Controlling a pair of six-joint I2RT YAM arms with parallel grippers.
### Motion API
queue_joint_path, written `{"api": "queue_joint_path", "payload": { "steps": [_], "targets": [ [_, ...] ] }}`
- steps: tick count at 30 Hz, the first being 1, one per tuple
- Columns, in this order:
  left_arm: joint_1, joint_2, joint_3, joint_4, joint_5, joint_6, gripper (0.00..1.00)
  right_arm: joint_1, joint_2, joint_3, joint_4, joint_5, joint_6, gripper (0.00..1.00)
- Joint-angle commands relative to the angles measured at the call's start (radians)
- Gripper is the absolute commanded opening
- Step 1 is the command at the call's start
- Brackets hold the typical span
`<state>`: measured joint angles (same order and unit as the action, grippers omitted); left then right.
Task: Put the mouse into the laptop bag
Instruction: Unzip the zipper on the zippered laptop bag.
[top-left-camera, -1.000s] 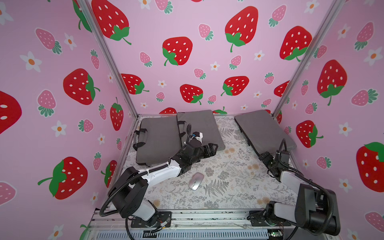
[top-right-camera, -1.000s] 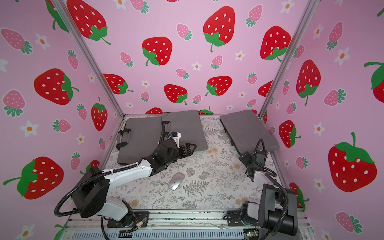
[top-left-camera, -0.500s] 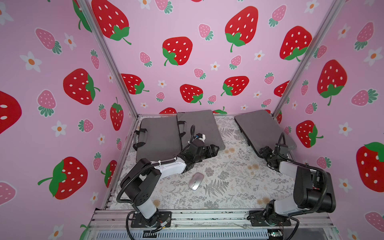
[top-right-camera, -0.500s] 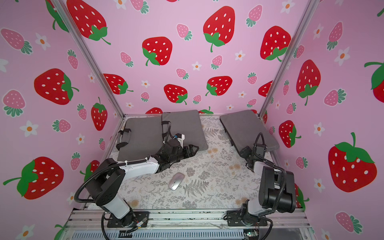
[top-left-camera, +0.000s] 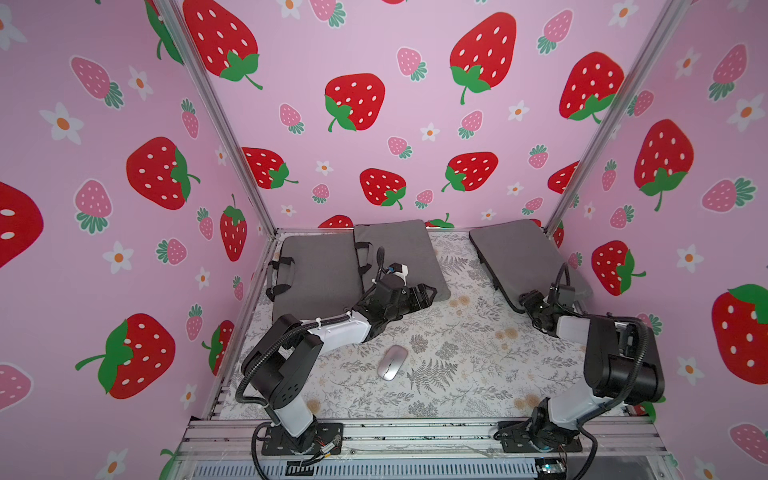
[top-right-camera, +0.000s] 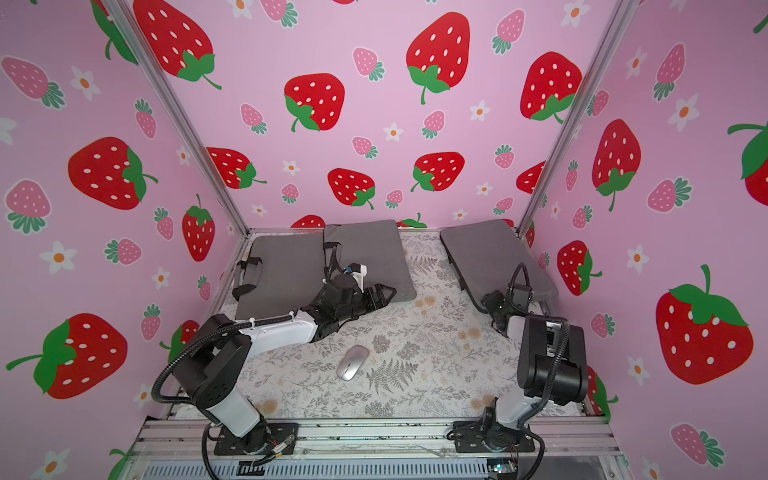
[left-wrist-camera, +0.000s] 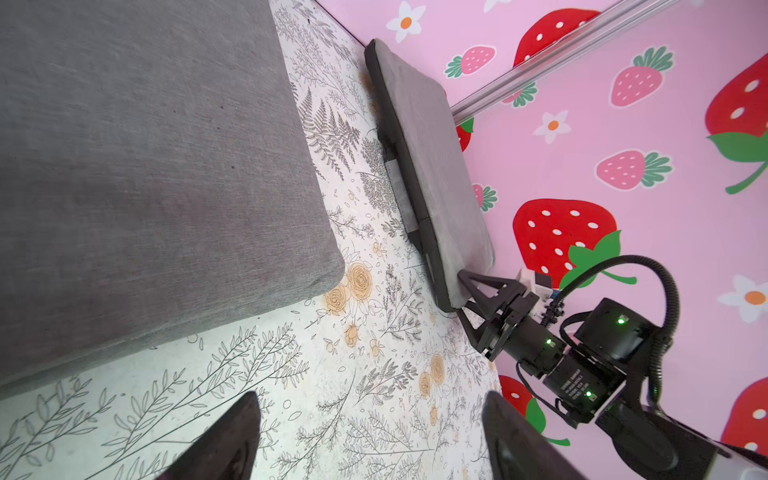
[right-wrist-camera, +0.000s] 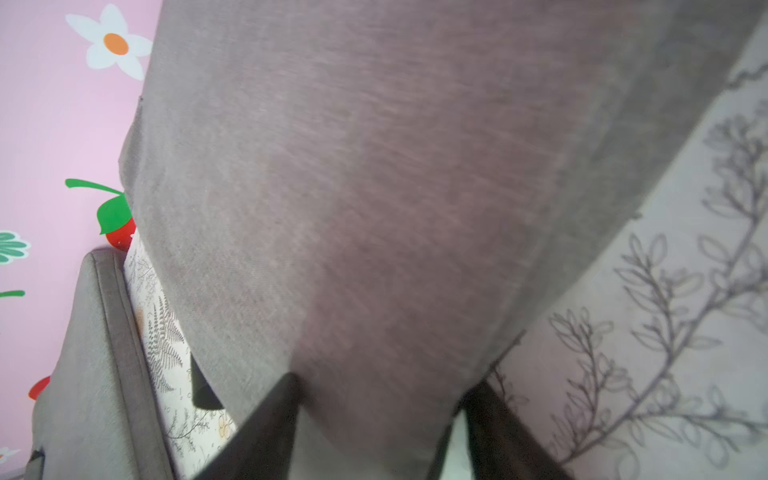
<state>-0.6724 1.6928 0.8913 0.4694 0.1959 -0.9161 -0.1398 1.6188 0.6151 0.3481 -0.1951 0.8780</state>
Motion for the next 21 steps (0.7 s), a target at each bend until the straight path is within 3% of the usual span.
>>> {"api": "queue_joint_path", "payload": {
  "steps": [1,2,4,9,17,21],
  "targets": [
    [-0.001,0.018,-0.029,0.069,0.024,-0.052,0.84,0.003,0.008,-0.015,0.015,-0.042,0.01,0.11],
    [-0.002,0.016,-0.034,0.072,0.027,-0.055,0.84,0.003,0.0,-0.026,0.019,-0.052,0.011,0.04],
    [-0.008,0.011,-0.04,0.075,0.026,-0.057,0.84,0.003,-0.033,-0.063,0.024,-0.058,0.019,0.01],
    [-0.045,0.019,-0.029,0.097,0.037,-0.073,0.84,0.034,-0.189,-0.189,0.007,-0.082,0.039,0.0],
    [-0.157,0.129,-0.01,0.177,0.01,-0.15,0.83,0.371,-0.441,-0.386,-0.05,0.07,0.106,0.0],
    [-0.188,0.206,0.002,0.234,0.025,-0.193,0.81,0.483,-0.566,-0.446,-0.097,0.118,0.14,0.18]
  ]
}}
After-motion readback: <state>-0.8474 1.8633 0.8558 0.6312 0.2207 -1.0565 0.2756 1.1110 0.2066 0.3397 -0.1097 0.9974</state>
